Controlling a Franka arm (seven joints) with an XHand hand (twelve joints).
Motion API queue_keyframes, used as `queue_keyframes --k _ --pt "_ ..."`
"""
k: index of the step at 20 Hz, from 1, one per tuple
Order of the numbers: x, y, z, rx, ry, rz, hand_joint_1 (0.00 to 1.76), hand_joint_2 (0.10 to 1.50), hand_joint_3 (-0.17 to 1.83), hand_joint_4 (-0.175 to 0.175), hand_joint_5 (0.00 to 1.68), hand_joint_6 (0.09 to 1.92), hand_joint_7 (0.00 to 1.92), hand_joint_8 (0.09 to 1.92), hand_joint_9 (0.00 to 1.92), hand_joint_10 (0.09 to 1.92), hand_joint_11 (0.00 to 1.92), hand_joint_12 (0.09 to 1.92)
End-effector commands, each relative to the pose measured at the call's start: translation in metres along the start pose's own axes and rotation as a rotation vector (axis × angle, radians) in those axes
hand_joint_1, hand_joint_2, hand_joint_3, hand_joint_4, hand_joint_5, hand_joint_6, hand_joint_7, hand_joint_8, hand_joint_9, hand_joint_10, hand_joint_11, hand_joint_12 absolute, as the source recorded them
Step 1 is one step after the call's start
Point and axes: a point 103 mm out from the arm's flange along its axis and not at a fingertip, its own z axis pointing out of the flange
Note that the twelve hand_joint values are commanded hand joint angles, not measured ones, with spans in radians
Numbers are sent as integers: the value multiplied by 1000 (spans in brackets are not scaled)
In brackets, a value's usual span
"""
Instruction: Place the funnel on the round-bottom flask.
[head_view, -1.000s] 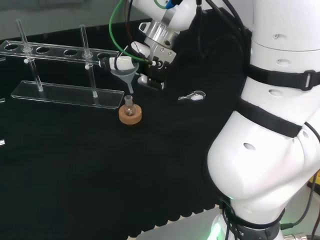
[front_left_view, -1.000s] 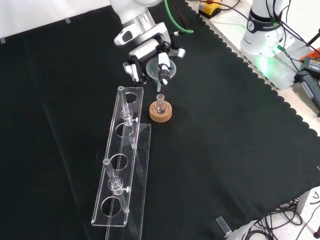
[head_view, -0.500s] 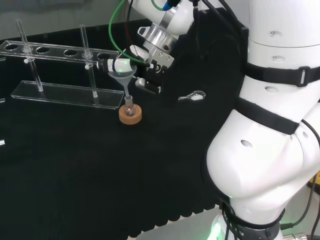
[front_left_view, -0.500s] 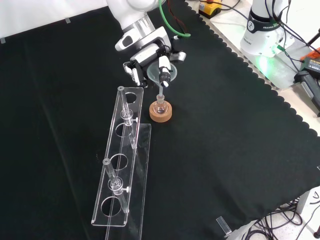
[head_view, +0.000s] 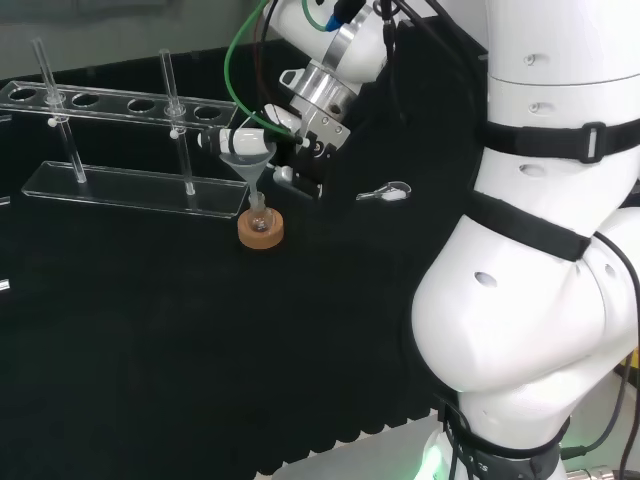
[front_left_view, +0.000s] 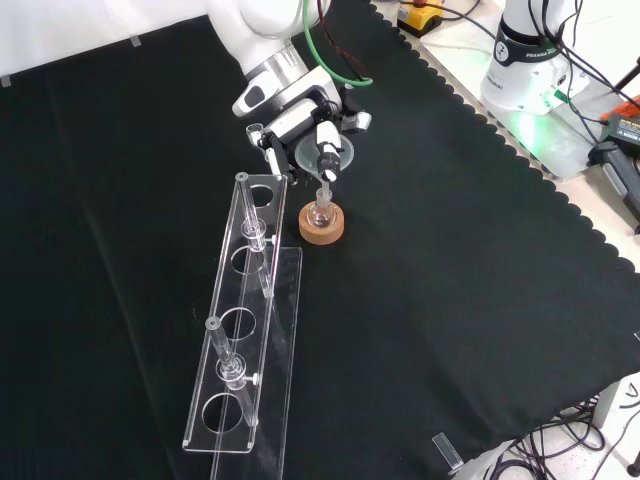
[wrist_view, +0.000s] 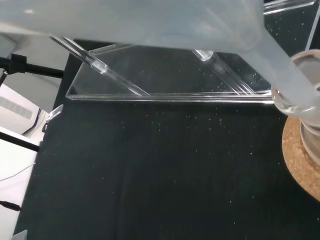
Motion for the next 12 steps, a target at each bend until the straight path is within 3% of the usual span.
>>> queue_keyframes --k 1,12 --pt "-7 2 7 22 42 4 1092 676 866 175 1493 1367 1920 1156 1920 1363 1920 1249" --pt "-11 13 4 26 38 -14 1093 675 869 175 1491 1368 1920 1157 1920 1362 1920 1249"
